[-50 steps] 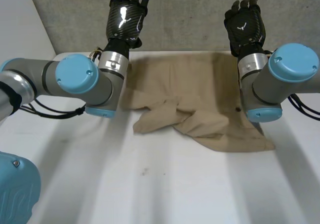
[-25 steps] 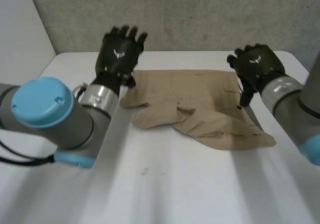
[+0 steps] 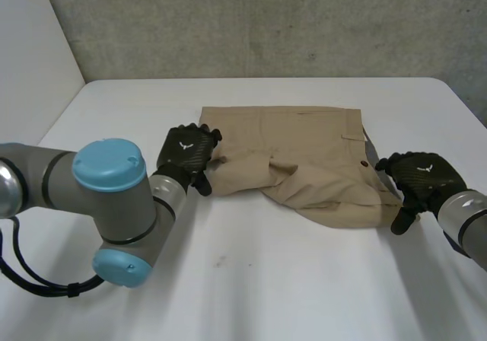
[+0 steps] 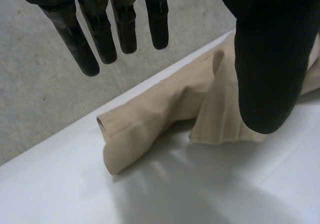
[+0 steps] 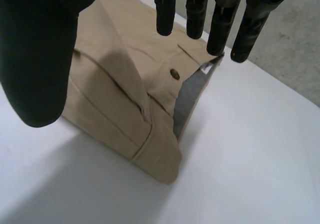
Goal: Fold the shorts.
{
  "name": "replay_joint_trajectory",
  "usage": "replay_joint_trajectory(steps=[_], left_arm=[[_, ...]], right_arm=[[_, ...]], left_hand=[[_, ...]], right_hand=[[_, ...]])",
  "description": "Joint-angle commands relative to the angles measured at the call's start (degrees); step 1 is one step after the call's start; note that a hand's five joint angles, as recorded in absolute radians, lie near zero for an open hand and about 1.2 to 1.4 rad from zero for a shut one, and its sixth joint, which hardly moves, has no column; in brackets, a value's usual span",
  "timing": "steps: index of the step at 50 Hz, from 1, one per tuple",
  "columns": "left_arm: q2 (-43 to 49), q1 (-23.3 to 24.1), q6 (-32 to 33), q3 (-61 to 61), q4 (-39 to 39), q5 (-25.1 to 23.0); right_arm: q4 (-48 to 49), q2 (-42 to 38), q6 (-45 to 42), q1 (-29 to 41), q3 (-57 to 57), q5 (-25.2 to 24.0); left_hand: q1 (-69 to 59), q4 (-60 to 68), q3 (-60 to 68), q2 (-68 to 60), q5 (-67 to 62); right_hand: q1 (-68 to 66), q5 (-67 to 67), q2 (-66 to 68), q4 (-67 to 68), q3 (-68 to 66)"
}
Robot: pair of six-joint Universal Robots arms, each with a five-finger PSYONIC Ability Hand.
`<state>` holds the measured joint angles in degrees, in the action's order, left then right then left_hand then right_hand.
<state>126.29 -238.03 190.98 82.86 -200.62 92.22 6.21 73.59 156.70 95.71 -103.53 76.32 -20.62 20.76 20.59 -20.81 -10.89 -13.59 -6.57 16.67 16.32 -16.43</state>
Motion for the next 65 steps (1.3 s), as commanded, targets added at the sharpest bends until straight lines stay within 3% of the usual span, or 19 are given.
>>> replay_joint_trajectory(steps=[1,5,9,12,19,23,26,27,30,35,41,52,56,57,60,65], left_arm=[[2.64,0.11,-0.26,-1.65,0.14,-0.11],[3.00,0.20,-0.26,-1.83,0.23,-0.11],[2.91,0.29,-0.52,-1.65,1.37,-0.11],[2.12,0.37,-1.05,-1.48,4.17,-0.11],[-5.34,-0.33,-2.98,-0.60,13.93,-0.28],[-12.52,-3.39,-4.21,0.80,21.12,-0.63],[-14.58,-4.20,-4.39,1.07,22.29,-0.72],[-20.93,-6.02,-4.91,1.68,24.55,-1.16],[-25.37,-7.09,-6.23,1.86,25.10,-2.56],[-27.24,-7.45,-8.08,1.07,25.01,-5.64],[-23.82,-8.15,-8.17,-0.07,22.65,-6.00],[0.61,-7.80,-6.94,-11.22,15.44,-2.66],[3.52,-7.80,-5.62,-13.52,11.75,-2.39],[3.35,-7.63,-5.10,-13.52,10.53,-2.22],[2.39,-7.10,-4.13,-13.17,10.34,-1.95],[-9.09,-3.94,-3.86,-4.59,12.35,1.46]], right_arm=[[2.31,-6.16,-0.08,0.18,1.57,0.14],[2.75,-7.83,-0.16,0.27,2.71,0.14],[2.84,-9.60,-0.08,0.44,4.64,0.23],[2.93,-9.52,0.01,0.27,4.91,0.41],[1.88,-1.88,0.10,0.27,3.42,0.50],[1.00,2.43,-0.08,0.18,1.66,0.41],[-1.37,6.04,-0.25,0.27,1.31,0.32],[-3.98,8.83,-0.16,0.09,1.40,-0.20],[-6.38,10.34,-0.16,0.09,1.75,-0.91],[-9.72,11.05,-0.16,0.35,2.80,-3.10],[-9.90,10.88,0.10,0.53,2.89,-4.16],[-5.43,2.36,3.69,4.82,4.64,-3.29],[-4.01,0.24,5.64,5.98,5.97,-1.53],[-3.66,-0.63,6.33,6.50,6.49,-0.22],[-1.65,-3.18,8.27,8.17,8.16,4.09],[0.29,-4.77,9.85,10.19,8.87,7.60]], left_hand=[[-16.97,16.83,17.00,-16.78,-16.70],[-31.43,31.28,31.46,-31.24,-31.16],[-47.25,47.11,47.28,-47.06,-46.98],[-59.35,59.21,59.38,-59.16,-59.08],[-59.38,59.24,59.41,-59.19,-59.11],[-59.38,59.24,59.41,-59.19,-59.11],[-59.38,59.24,59.41,-59.19,-59.11],[-59.38,59.24,59.41,-59.19,-59.11],[-59.38,59.24,59.41,-59.19,-59.11],[-59.38,59.24,59.41,-59.19,-59.11],[-59.38,59.24,59.41,-59.19,-59.11],[-59.38,59.24,59.41,-59.19,-59.11],[-24.00,23.86,24.03,-23.81,-23.73],[-8.76,8.62,8.79,-8.57,-8.49],[-1.22,1.08,1.25,-1.03,-0.95],[6.70,-6.84,-6.66,6.88,6.96]], right_hand=[[-16.46,-13.48,13.38,13.73,-13.62],[-23.52,-20.54,20.44,20.79,-20.68],[-66.26,-63.28,63.18,63.53,-63.43],[-66.41,-63.43,63.33,63.68,-63.57],[-66.41,-63.43,63.33,63.68,-63.57],[-66.41,-63.43,63.33,63.68,-63.57],[-66.41,-63.43,63.33,63.68,-63.57],[-66.41,-63.43,63.33,63.68,-63.57],[-66.41,-63.43,63.33,63.68,-63.57],[-66.41,-63.43,63.33,63.68,-63.57],[-66.41,-63.43,63.33,63.68,-63.57],[-66.41,-63.43,63.33,63.68,-63.57],[-66.41,-63.43,63.33,63.68,-63.57],[-66.41,-63.43,63.33,63.68,-63.57],[-66.41,-63.43,63.33,63.68,-63.57],[-66.41,-63.43,63.33,63.68,-63.57]])
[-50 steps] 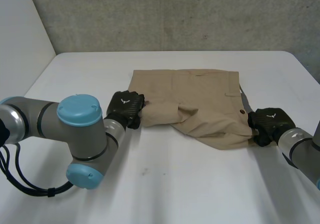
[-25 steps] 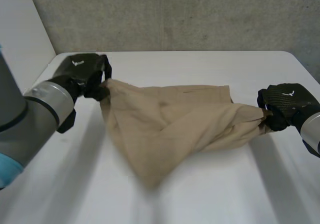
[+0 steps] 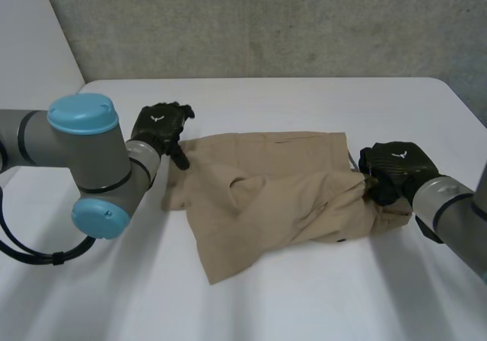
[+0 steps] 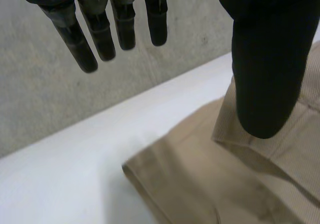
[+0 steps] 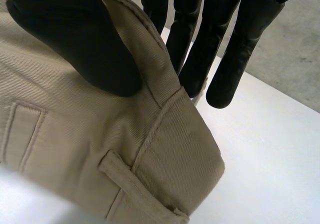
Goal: Fold the shorts.
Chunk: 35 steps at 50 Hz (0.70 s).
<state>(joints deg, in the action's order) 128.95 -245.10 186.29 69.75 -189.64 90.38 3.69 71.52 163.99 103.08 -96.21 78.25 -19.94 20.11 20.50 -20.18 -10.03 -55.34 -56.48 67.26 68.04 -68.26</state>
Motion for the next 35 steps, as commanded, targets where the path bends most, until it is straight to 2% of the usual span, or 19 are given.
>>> replay_joint_trajectory(steps=[1,6,11,15,18,20,24,35], left_arm=[[-13.61,3.49,0.83,10.47,1.46,4.01],[-23.64,6.65,0.56,22.42,1.46,6.39],[-29.45,13.49,0.39,34.63,1.11,6.83],[-28.06,18.15,-0.40,38.25,1.11,8.40],[-26.55,19.75,-1.11,38.62,1.11,10.08],[-22.70,21.77,-2.60,37.92,0.76,14.55],[-18.47,22.30,-4.18,35.63,-1.08,18.60],[-12.49,21.95,-4.62,31.76,-4.60,19.05]], right_arm=[[2.99,-2.88,2.73,2.91,1.55,6.21],[3.69,-4.11,3.18,3.53,2.07,8.85],[3.78,-4.99,3.18,4.49,2.51,9.38],[3.78,-5.08,3.18,4.58,2.43,9.38],[3.78,-5.08,3.18,4.67,2.43,9.38],[3.87,-5.08,3.18,4.76,2.25,9.38],[3.87,-5.08,3.18,4.85,1.81,9.29],[4.92,-5.08,3.00,5.73,0.23,9.20]], left_hand=[[6.03,-6.19,-6.59,6.26,6.12],[4.68,-4.85,-5.24,4.92,4.78],[4.18,-4.35,-4.74,4.42,4.27],[3.84,-4.01,-4.40,4.08,3.93],[3.84,-4.01,-4.40,4.08,3.93],[3.84,-4.01,-4.40,4.08,3.93],[-1.87,1.70,1.31,-1.63,-1.77],[-3.23,3.06,2.66,-2.99,-3.13]], right_hand=[[-24.66,-13.52,12.74,11.96,-11.74],[-24.66,-13.52,12.74,11.96,-11.74],[-24.66,-13.52,12.74,11.96,-11.74],[-24.66,-13.52,12.74,11.96,-11.74],[-24.66,-13.52,12.74,11.96,-11.74],[-24.66,-13.52,12.74,11.96,-11.74],[-24.66,-13.52,12.74,11.96,-11.74],[-24.66,-13.52,12.74,11.96,-11.74]])
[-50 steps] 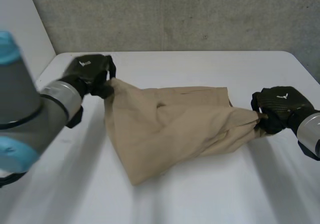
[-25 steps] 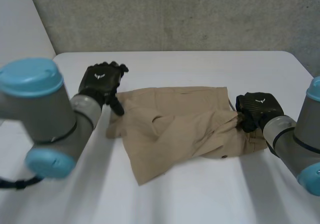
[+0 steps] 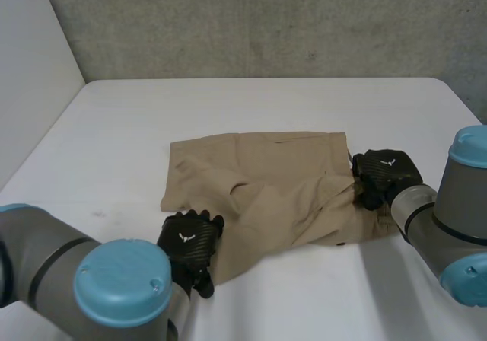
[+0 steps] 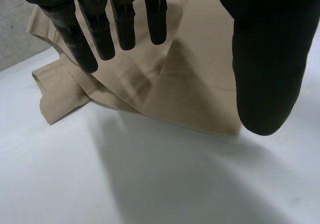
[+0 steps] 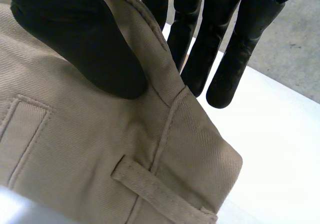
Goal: Fold the shorts.
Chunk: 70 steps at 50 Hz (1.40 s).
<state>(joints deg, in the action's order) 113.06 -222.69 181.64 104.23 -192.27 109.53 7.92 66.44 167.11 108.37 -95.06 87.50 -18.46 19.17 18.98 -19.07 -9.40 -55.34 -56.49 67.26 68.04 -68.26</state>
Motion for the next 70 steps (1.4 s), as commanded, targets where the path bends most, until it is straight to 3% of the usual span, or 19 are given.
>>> replay_joint_trajectory(steps=[1,16,29,33,40,46,55,62,70], left_arm=[[3.74,-0.47,0.03,-2.89,-1.97,-0.10],[8.66,-0.47,0.64,-7.55,-2.06,-0.02],[3.50,-1.70,0.55,-6.59,-2.06,0.16],[-0.90,-2.40,0.64,-5.10,-1.71,0.16],[-8.64,-3.89,2.48,-2.55,-0.04,-0.37],[-18.39,-7.85,11.18,-1.40,5.76,-1.42],[-31.75,-11.89,16.29,-3.42,14.36,-9.14],[-35.37,-12.77,16.29,-5.36,17.89,-12.05],[-33.71,-13.39,16.11,-3.34,18.07,-12.50]], right_arm=[[0.69,0.00,-0.12,0.44,-1.00,-0.05],[1.04,0.09,-0.47,0.44,-1.53,-0.05],[1.13,1.84,-1.70,0.62,-2.23,-0.14],[0.34,3.78,-3.80,1.06,-2.49,-0.49],[-4.11,10.26,-15.38,2.81,-4.60,-0.40],[-13.09,16.60,-21.30,2.73,-4.17,-0.84],[-22.24,27.06,-22.62,2.55,-2.15,-3.39],[-26.10,34.35,-22.97,2.38,-1.26,-7.16],[-26.38,32.10,-26.92,2.20,-2.05,-7.43]], left_hand=[[-4.70,4.00,4.18,-4.10,-3.76],[-14.95,14.24,14.43,-14.35,-14.01],[-51.61,50.90,51.09,-51.00,-50.67],[-54.32,53.61,53.80,-53.71,-53.38],[-57.35,56.65,56.83,-56.75,-56.41],[-57.35,56.65,56.83,-56.75,-56.41],[-59.69,58.98,59.17,-59.09,-58.75],[-61.54,60.83,61.02,-60.93,-60.60],[-61.54,60.83,61.02,-60.93,-60.60]], right_hand=[[-24.66,-13.51,12.74,11.96,-11.74],[-24.66,-13.51,12.74,11.96,-11.74],[-24.66,-13.51,12.74,11.96,-11.74],[-24.66,-13.51,12.74,11.96,-11.74],[-24.66,-13.51,12.74,11.96,-11.74],[-24.66,-13.51,12.74,11.96,-11.74],[-24.66,-13.51,12.74,11.96,-11.74],[-24.66,-13.51,12.74,11.96,-11.74],[-24.66,-13.51,12.74,11.96,-11.74]])
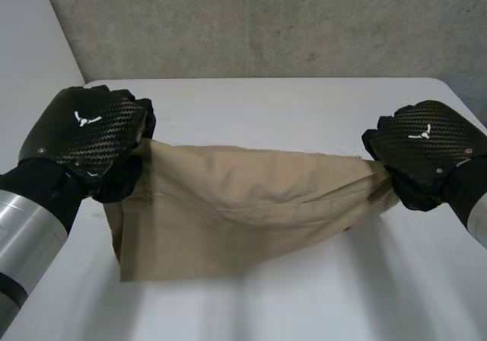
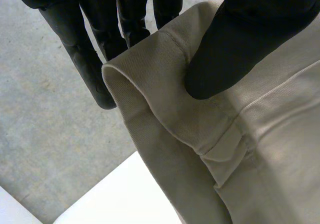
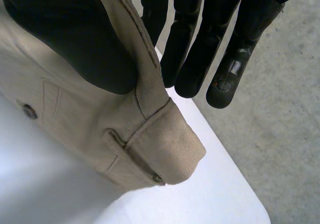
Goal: Fold the shorts.
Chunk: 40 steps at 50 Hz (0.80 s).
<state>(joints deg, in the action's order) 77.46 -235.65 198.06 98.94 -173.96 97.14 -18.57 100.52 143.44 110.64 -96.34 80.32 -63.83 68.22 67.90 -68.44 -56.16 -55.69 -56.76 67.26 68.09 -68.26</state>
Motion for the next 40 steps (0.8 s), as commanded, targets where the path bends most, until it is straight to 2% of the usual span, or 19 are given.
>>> replay_joint_trajectory(steps=[1,11,16,23,27,35,40], left_arm=[[2.77,-0.77,-0.31,2.30,-0.41,-0.11],[18.68,-2.27,-0.04,-1.90,-6.47,-0.11],[30.52,-2.35,0.22,-10.14,-10.95,-0.02],[44.16,-2.44,0.57,-24.13,-12.02,-0.11],[52.34,-2.71,3.37,-32.57,-14.03,-0.37],[65.25,-3.58,14.09,-43.82,-27.55,-1.43],[69.13,-4.81,15.77,-47.34,-30.65,-2.66]], right_arm=[[0.28,-2.96,-3.43,-0.16,-0.77,-0.16],[2.74,-18.07,-3.34,-0.25,2.91,0.02],[5.81,-26.85,-2.81,-0.25,8.79,0.28],[9.68,-37.40,-1.50,0.19,18.28,0.81],[12.93,-46.79,-0.70,0.37,26.79,1.51],[16.98,-60.86,-1.40,1.42,40.16,3.62],[19.09,-66.85,-1.58,2.12,45.97,5.19]], left_hand=[[-16.17,11.78,12.10,-11.56,-13.84],[-16.17,11.78,12.10,-11.56,-13.84],[-16.17,11.78,12.10,-11.56,-13.84],[-16.17,11.78,12.10,-11.56,-13.84],[-16.17,11.78,12.10,-11.56,-13.84],[-16.17,11.78,12.10,-11.56,-13.84],[-16.17,11.78,12.10,-11.56,-13.84]], right_hand=[[-24.31,-13.24,12.74,11.91,-11.74],[-24.31,-13.24,12.74,11.91,-11.74],[-24.31,-13.24,12.74,11.91,-11.74],[-24.31,-13.24,12.74,11.91,-11.74],[-24.31,-13.24,12.74,11.91,-11.74],[-24.31,-13.24,12.74,11.91,-11.74],[-24.31,-13.24,12.74,11.91,-11.74]])
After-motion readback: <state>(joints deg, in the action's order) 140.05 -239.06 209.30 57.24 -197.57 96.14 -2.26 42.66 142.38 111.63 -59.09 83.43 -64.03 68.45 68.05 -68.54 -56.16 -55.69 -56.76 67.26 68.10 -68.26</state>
